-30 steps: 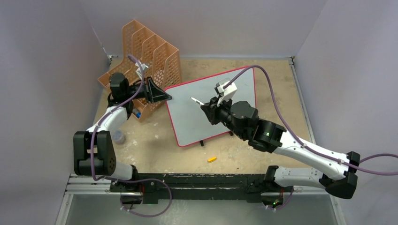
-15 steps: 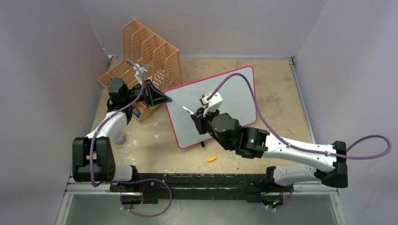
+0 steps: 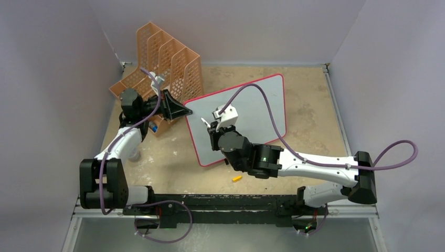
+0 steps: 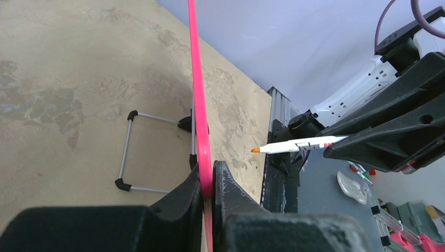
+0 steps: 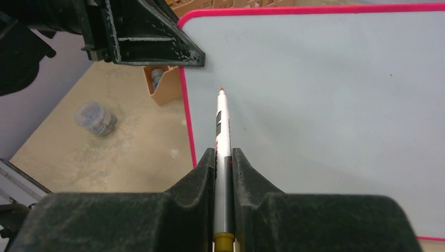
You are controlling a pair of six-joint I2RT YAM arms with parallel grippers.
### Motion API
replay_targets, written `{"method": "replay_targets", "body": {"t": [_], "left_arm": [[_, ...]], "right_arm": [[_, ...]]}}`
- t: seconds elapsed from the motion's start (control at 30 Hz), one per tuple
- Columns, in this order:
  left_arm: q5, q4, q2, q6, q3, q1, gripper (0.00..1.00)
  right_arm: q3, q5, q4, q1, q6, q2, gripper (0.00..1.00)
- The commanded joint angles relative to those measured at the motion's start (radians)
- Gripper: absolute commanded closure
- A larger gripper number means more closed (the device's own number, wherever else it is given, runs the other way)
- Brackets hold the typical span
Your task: Write a sentence on the whiteboard
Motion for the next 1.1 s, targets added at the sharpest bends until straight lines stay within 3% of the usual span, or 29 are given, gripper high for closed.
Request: {"method": "replay_targets", "body": {"t": [0.0, 0.37, 1.07], "left_arm": [[0.008, 0.043, -0.055, 0.028, -0.002, -0.046, 1.00], [-0.153, -0.202, -0.192, 0.207, -0.042, -0.124, 1.00], [-0.158, -0.232, -0.186, 0.222, -0.040, -0.114, 1.00]], "right_arm": [[0.070, 0.074, 0.051, 0.011, 0.023, 0.011, 1.00], [0.077, 0.086, -0.023, 0.017, 0.061, -0.023, 1.00], [0.099, 0.059, -0.075, 0.018, 0.085, 0.021, 1.00]]}}
